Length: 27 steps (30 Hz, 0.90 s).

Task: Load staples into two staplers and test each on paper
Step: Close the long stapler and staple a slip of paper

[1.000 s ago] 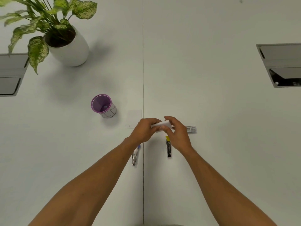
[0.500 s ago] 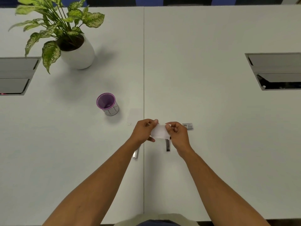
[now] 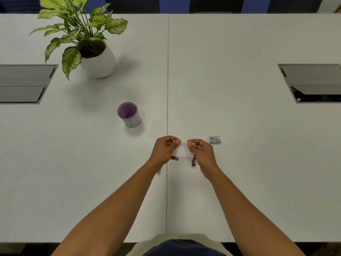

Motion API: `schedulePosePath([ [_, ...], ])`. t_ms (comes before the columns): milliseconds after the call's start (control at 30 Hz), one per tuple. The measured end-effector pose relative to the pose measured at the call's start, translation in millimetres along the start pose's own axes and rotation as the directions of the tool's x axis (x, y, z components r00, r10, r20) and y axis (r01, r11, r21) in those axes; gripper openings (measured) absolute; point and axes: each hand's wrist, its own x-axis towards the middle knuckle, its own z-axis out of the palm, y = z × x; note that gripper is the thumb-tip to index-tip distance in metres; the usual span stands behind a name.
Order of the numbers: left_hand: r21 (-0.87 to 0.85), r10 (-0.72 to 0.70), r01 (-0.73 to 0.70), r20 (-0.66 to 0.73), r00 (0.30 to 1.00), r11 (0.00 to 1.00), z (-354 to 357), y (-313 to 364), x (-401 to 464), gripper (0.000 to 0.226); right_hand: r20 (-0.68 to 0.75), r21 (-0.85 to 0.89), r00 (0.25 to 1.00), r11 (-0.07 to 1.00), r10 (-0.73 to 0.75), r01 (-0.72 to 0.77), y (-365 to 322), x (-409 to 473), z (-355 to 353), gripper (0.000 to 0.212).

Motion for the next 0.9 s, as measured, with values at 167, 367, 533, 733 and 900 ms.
schedulePosePath([
  [167,-0.028,-0.015,0.014,-0.027,1.000,1.000,4.0,-1.2,-4.2,0.009,-0.033,-0.131,0.998,0.990,-0.054,0.049,-3.0,-2.8,2.9,0.013],
  [367,0.057,-0.002,0.005,-0.051,0.999,0.998,8.9,-3.1,-6.4,0.012,-0.013,-0.245,0.993,0.963,-0.115,0.108,-5.1,-5.3,2.9,0.010],
  [533,0.104,0.003,-0.001,-0.014,1.000,0.995,5.7,2.7,-3.4,0.009,-0.008,-0.304,0.989,0.942,-0.150,0.141,-5.3,-6.0,4.3,0.012],
  [733,0.100,-0.048,0.039,0.085,0.995,0.994,0.0,10.2,-1.1,0.015,-0.017,-0.310,0.991,0.943,-0.131,0.119,-0.6,-1.0,-2.3,0.019],
  [900,-0.016,-0.121,0.124,0.119,0.986,0.992,-4.0,5.3,-1.9,0.017,0.005,-0.245,0.996,0.965,-0.090,0.088,-0.8,2.3,-7.6,0.023],
])
